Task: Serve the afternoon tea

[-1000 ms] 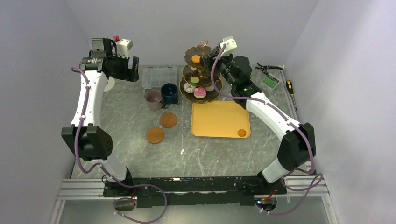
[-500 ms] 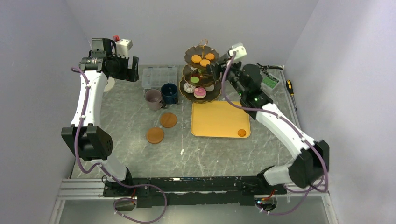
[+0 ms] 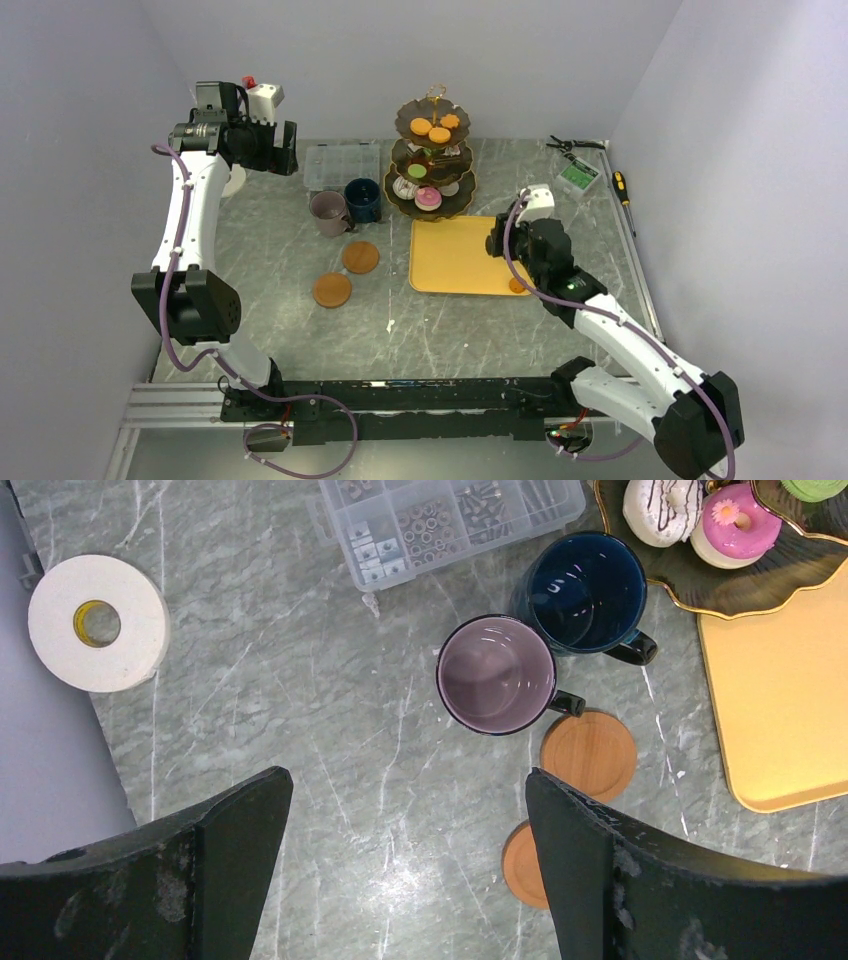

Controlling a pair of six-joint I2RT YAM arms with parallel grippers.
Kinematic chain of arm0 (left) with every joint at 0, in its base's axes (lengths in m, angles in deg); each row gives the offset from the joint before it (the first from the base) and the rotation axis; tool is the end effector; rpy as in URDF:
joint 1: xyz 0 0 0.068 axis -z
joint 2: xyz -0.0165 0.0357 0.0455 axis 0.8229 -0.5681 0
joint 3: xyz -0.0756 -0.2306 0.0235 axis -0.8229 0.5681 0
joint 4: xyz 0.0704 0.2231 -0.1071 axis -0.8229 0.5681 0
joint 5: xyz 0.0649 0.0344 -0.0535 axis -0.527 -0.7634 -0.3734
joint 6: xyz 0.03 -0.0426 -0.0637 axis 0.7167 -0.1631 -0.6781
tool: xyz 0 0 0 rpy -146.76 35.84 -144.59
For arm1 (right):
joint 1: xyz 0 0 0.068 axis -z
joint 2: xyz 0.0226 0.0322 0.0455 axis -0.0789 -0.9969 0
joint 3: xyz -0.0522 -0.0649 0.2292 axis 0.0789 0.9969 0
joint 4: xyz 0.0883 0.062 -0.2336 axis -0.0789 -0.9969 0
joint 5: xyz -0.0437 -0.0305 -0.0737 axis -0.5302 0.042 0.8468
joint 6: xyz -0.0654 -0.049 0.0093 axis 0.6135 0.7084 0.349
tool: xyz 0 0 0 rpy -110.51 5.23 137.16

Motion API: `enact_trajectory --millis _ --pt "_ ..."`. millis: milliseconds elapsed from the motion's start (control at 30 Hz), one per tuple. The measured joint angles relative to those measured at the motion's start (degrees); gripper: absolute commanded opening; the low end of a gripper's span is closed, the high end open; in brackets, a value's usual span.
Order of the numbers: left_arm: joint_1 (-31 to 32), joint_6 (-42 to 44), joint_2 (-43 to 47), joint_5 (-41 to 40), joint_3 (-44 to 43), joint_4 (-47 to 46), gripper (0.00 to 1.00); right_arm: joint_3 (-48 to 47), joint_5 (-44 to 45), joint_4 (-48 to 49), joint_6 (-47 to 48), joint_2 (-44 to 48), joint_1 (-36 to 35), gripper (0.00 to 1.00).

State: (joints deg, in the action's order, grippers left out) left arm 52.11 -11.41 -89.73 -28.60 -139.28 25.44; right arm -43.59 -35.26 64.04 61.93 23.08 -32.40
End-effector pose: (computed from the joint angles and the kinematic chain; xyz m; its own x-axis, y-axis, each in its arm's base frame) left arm 0.3726 0.0034 0.3475 -0.6573 0.1451 -0.7396 0.2522 0.9671 -0.0344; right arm 0.2480 0.1120 0.2474 -0.2945 0.0027 -0.9556 -0.2134 0.9746 0.0685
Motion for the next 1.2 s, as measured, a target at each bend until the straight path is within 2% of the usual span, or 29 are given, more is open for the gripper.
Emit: enact_trajectory --millis 167,633,1200 --pt "0.0 0.0 0.0 0.3 0.0 0.0 0.93 3.7 4.8 -4.6 -3.4 3.3 0.0 0.60" --pt "0.0 0.0 0.0 0.7 -1.0 0.6 0.93 11.0 14.8 -4.8 -9.6 5.9 -0.9 0.60" --pt "0.0 0.0 0.0 1.0 -1.0 0.8 0.93 19.3 22.5 2.9 -11.8 9.0 -5.2 0.61"
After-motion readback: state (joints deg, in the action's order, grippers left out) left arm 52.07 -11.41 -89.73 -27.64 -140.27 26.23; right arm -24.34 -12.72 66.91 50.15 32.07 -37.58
